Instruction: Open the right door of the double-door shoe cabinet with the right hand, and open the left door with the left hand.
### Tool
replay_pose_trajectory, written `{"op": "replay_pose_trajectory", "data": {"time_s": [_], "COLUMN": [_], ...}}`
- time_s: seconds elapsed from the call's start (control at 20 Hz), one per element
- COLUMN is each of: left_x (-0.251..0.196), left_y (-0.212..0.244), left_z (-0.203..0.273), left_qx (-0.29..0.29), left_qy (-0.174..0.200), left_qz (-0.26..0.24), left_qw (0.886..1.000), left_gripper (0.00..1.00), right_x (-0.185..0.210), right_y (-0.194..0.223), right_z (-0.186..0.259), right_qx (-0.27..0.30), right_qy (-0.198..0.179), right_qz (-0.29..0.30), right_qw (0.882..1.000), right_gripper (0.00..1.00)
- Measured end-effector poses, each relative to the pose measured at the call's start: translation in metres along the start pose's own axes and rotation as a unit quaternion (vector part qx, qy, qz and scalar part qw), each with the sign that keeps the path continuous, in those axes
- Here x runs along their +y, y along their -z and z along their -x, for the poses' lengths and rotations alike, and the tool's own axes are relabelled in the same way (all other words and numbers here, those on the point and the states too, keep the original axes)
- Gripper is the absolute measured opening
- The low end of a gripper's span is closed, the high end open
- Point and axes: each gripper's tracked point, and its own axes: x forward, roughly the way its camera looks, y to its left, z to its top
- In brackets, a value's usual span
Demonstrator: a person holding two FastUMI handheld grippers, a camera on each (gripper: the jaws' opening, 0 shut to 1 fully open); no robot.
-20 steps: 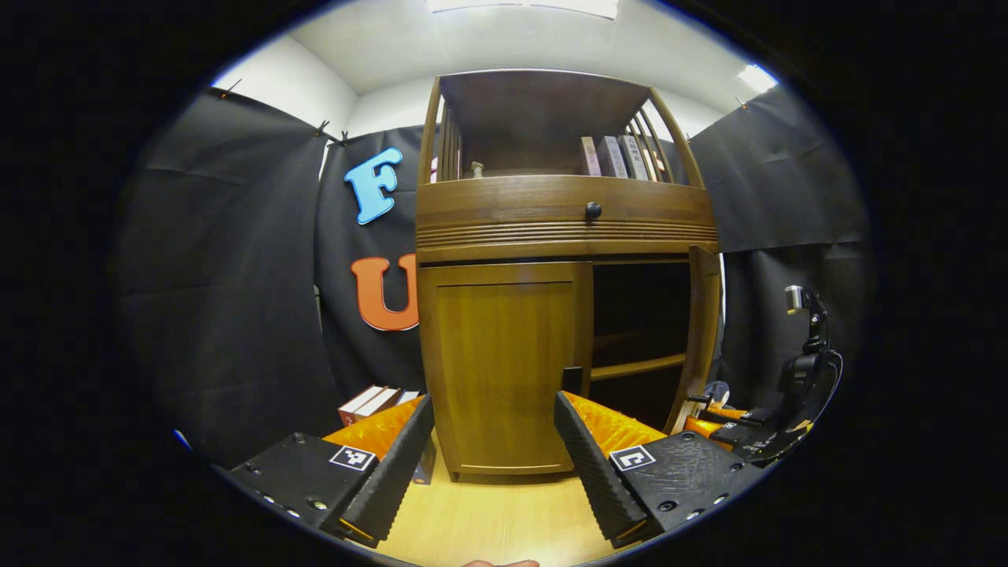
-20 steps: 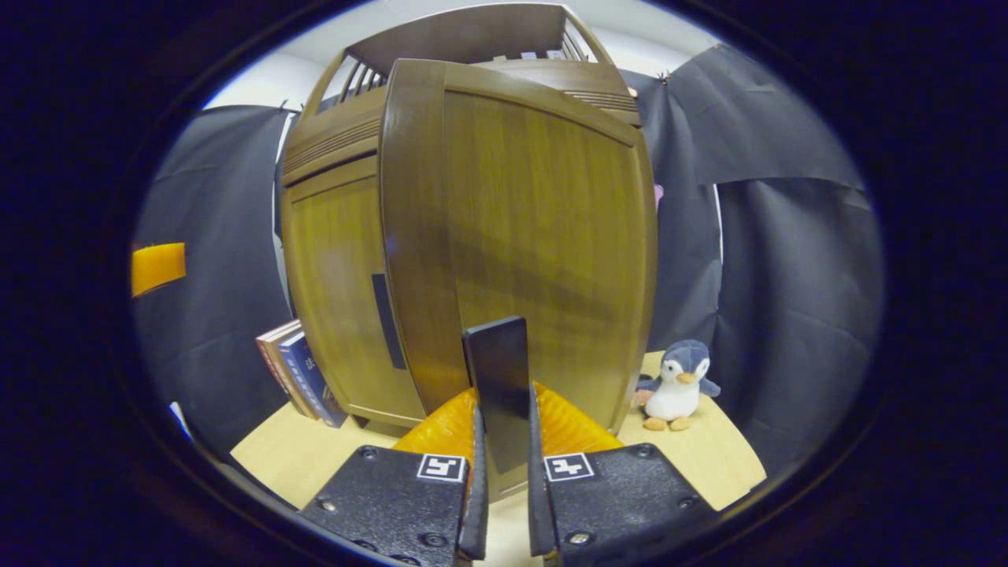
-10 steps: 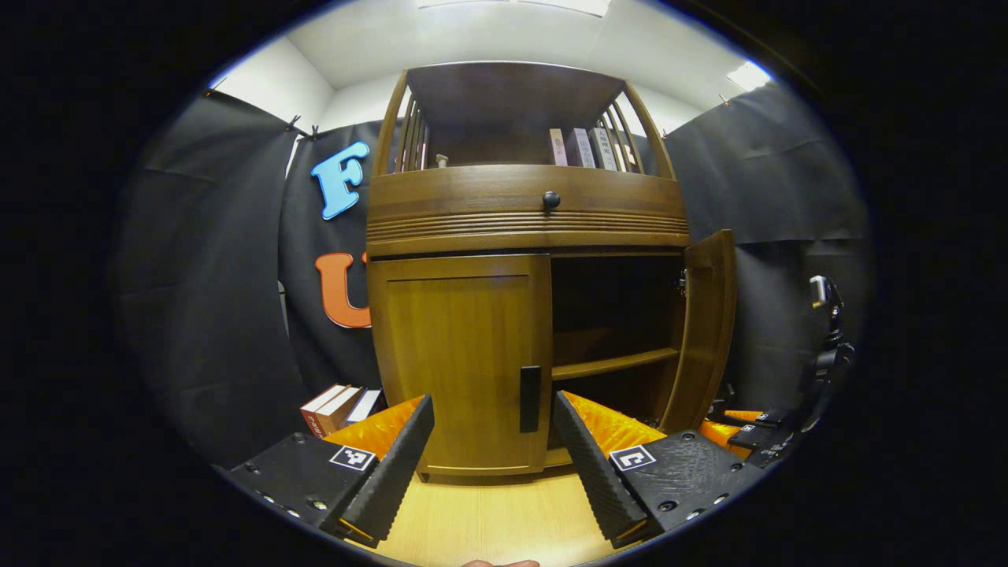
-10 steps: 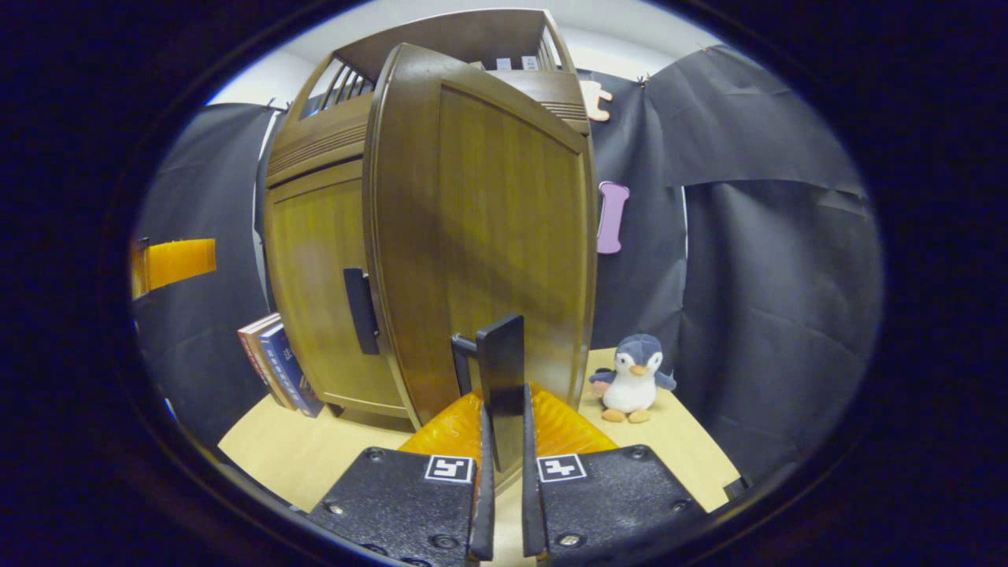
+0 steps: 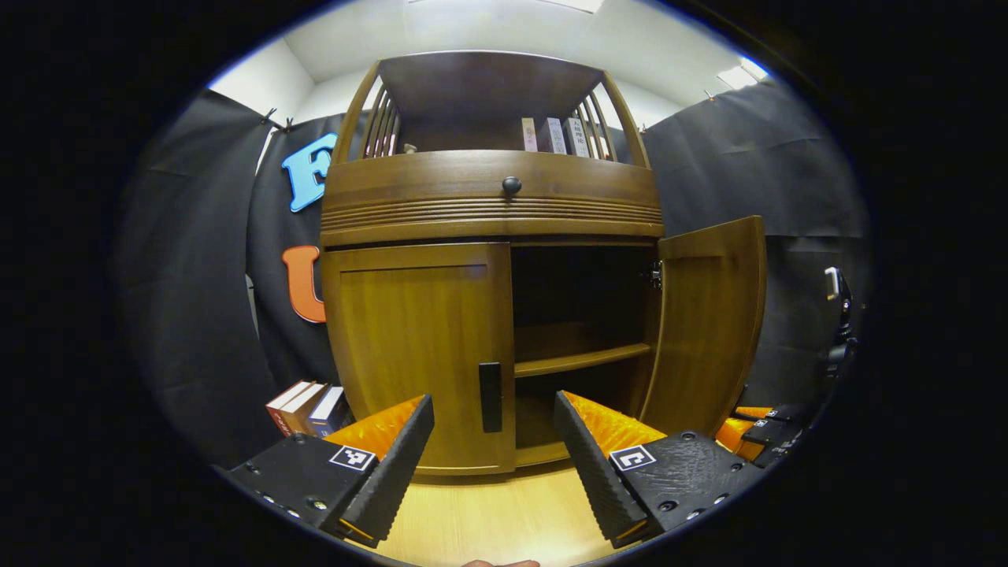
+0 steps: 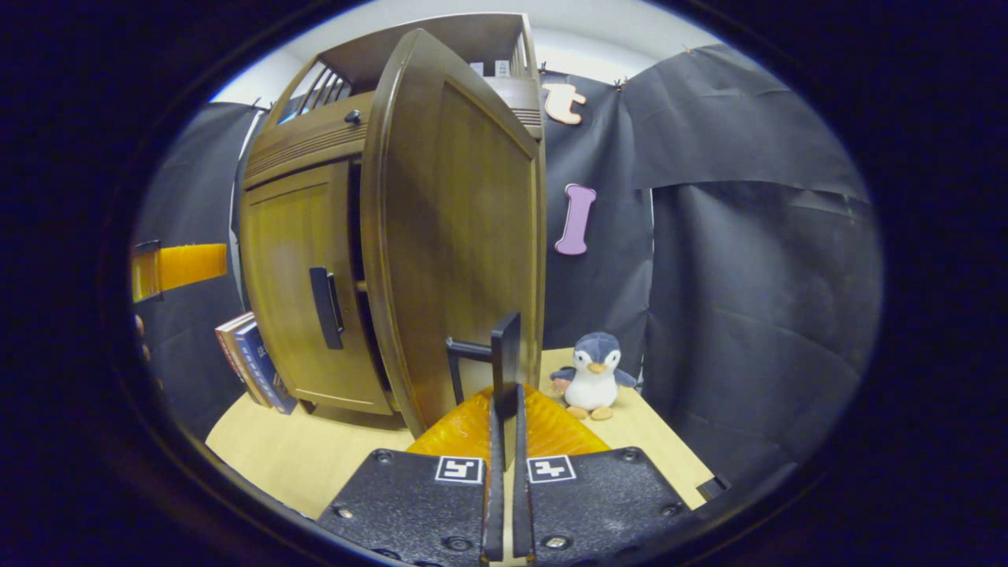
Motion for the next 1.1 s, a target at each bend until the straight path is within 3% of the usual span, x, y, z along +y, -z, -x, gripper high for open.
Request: {"op": "replay_pose_trajectory", "data": {"time_s": [0.5, 0.8, 1.1], "left_x": [-0.021, -0.015, -0.001], "left_y": [0.015, 0.023, 0.049], "left_z": [-0.032, -0.055, -0.09], "left_qx": [0.015, 0.011, 0.022], "left_qy": [0.015, 0.008, -0.002], "left_qz": [0.003, 0.007, 0.046], "left_qw": [1.0, 1.0, 0.999], "left_gripper": [0.92, 0.93, 0.93], "right_x": [-0.057, -0.086, -0.12], "right_y": [0.005, 0.007, -0.003], "right_z": [0.003, 0.007, 0.024], "right_qx": [0.01, 0.016, 0.005], "right_qy": [0.039, 0.046, 0.098], "right_qz": [0.002, -0.04, -0.021], "right_qw": [0.999, 0.998, 0.995], "right_gripper": [0.04, 0.04, 0.04]}}
